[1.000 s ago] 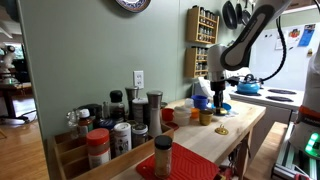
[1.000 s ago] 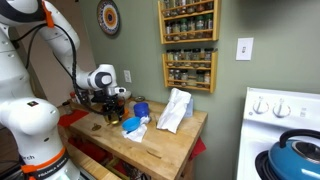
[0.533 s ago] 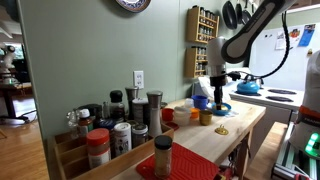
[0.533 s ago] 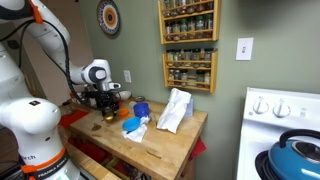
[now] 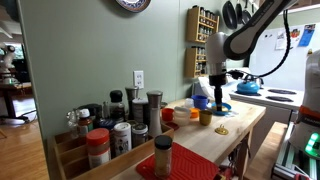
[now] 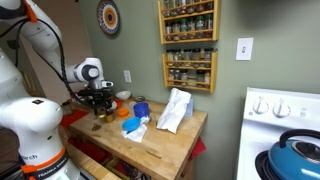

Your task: Pick up the gold lid from the table and put it on the gold cup

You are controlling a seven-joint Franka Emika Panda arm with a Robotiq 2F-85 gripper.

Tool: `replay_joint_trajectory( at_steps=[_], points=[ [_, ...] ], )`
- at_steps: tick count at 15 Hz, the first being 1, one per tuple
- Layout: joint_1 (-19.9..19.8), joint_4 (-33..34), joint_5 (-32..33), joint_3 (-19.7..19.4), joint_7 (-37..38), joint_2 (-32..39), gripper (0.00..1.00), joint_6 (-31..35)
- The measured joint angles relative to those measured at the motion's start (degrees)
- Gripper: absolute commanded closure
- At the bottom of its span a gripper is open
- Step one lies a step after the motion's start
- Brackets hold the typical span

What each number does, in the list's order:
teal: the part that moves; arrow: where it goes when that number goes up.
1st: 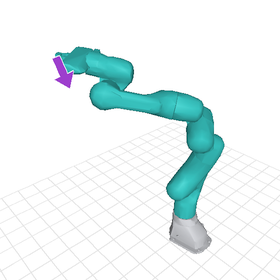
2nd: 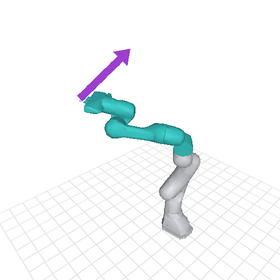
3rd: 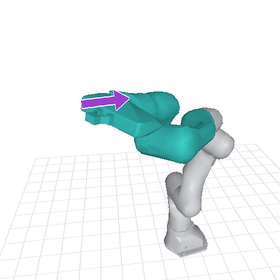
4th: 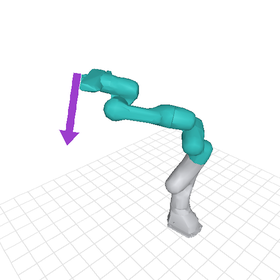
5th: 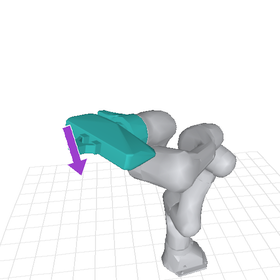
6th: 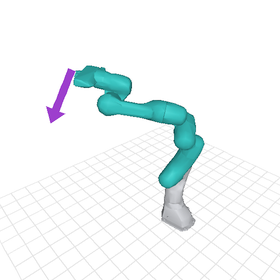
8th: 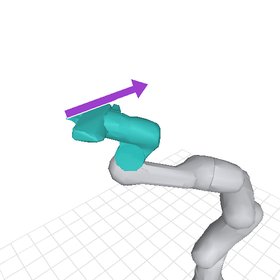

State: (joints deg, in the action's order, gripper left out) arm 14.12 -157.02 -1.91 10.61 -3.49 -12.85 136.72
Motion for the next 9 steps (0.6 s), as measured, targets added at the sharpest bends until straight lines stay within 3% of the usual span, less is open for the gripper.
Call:
replay_joint_trajectory(
  at_steps=[9],
  points=[
    [1.1, 3.4, -0.1, 1.4, 0.0, 1.5, 0.45, 0.0]
  ],
)
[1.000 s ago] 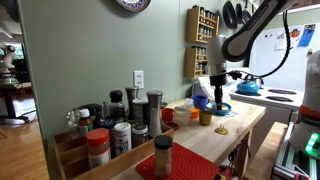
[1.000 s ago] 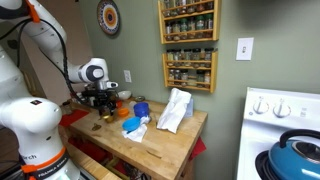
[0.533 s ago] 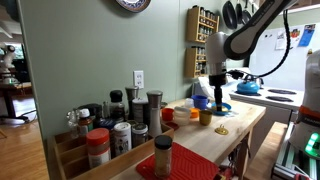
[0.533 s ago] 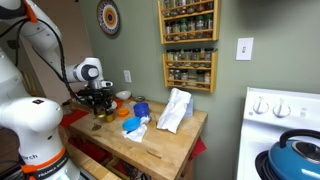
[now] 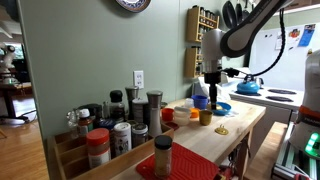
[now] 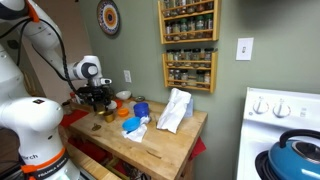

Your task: Pick up the gold lid from the table and put it on the gold cup

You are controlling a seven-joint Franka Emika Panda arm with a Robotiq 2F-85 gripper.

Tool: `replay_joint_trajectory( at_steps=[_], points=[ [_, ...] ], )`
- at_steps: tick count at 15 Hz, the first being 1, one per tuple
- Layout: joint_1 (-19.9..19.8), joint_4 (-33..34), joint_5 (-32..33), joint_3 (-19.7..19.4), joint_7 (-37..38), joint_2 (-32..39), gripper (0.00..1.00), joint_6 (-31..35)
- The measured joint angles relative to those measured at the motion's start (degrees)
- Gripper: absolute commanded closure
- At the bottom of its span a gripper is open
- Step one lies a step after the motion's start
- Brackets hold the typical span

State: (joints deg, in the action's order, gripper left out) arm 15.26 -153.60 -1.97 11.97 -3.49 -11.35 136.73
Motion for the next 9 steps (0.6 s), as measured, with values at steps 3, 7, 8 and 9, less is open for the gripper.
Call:
replay_joint_trajectory(
  at_steps=[3, 7, 8, 9],
  points=[
    [0.1, 1.6, 0.0, 0.4, 0.0, 1.8, 0.45, 0.0],
    [-0.1, 3.4, 0.6, 0.4, 0.2, 4.7, 0.45, 0.4],
    [-0.2, 3.7, 0.9, 0.4, 0.3, 5.3, 0.45, 0.5],
    [-0.4, 4.0, 1.2, 0.4, 0.5, 5.8, 0.45, 0.6]
  ],
)
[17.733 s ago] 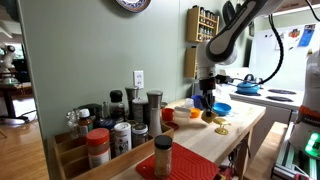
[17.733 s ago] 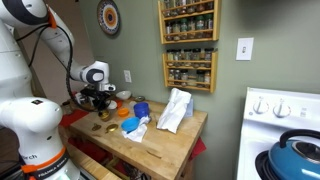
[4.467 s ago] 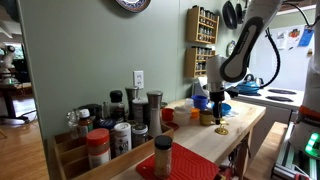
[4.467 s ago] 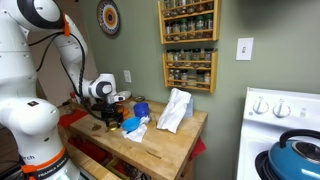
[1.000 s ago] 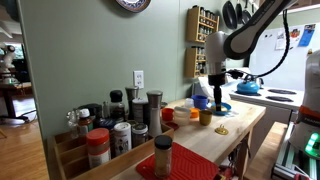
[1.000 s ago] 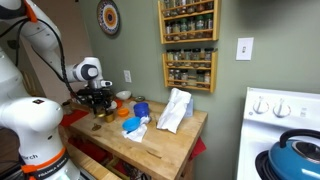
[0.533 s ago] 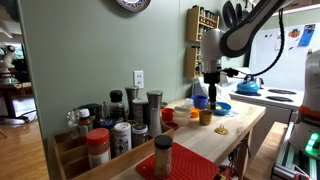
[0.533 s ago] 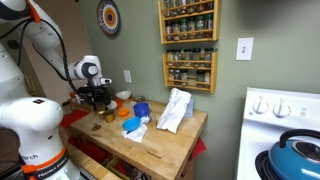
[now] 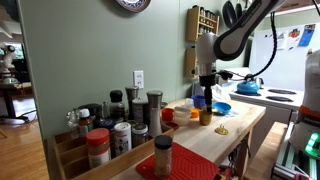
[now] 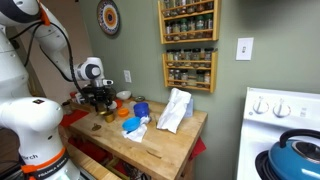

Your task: Pick up the gold lid from the table and put it on the gold cup

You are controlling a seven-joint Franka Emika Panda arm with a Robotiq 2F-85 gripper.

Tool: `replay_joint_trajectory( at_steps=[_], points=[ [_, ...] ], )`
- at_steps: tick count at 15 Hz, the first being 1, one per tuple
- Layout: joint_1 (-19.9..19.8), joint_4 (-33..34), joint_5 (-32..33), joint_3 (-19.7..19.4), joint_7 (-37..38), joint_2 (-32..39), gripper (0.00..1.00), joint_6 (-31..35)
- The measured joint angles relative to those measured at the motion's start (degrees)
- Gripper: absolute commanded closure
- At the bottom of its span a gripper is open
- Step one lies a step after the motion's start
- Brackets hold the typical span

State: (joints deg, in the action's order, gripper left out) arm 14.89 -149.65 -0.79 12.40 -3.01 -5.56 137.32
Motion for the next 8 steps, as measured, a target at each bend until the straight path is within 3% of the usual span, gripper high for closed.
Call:
replay_joint_trajectory(
  at_steps=[8],
  points=[
    [-1.1, 1.4, 2.2, 0.0, 2.1, 2.8, 0.45, 0.9]
  ],
)
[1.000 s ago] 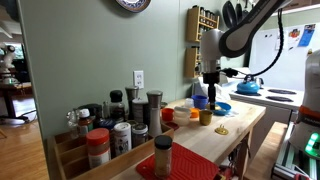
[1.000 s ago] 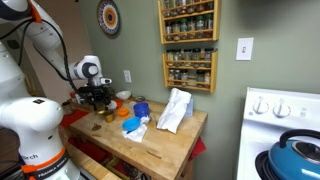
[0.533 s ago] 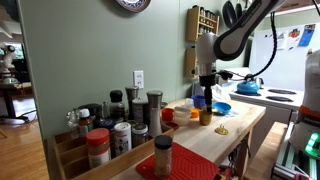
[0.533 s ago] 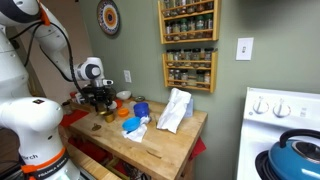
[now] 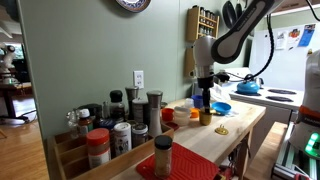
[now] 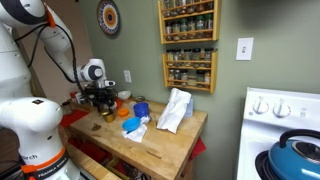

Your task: Pick up the gold lid from the table and put it on the gold cup

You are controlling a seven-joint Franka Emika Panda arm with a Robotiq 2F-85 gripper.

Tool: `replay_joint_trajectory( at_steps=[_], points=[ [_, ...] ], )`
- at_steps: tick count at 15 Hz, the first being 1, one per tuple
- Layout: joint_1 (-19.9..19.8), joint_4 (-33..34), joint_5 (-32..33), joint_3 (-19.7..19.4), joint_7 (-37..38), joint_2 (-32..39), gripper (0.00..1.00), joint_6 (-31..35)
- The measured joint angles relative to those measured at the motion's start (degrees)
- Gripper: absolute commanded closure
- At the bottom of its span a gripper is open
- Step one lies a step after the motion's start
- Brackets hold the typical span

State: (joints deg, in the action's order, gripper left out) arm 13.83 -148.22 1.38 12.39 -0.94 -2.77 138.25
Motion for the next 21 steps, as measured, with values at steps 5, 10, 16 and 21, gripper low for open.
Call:
replay_joint_trajectory(
  at_steps=[5, 10, 16, 21],
  points=[
    [-0.3, 0.7, 1.1, 0.0, 1.8, 0.9, 0.45, 0.1],
    [-0.3, 1.1, 1.9, 0.0, 3.3, 1.8, 0.45, 0.9],
    [-1.0, 1.2, 3.4, -0.4, 5.2, 2.8, 0.45, 1.5],
    [-1.3, 1.3, 3.7, -0.5, 5.5, 3.2, 0.45, 1.5]
  ],
)
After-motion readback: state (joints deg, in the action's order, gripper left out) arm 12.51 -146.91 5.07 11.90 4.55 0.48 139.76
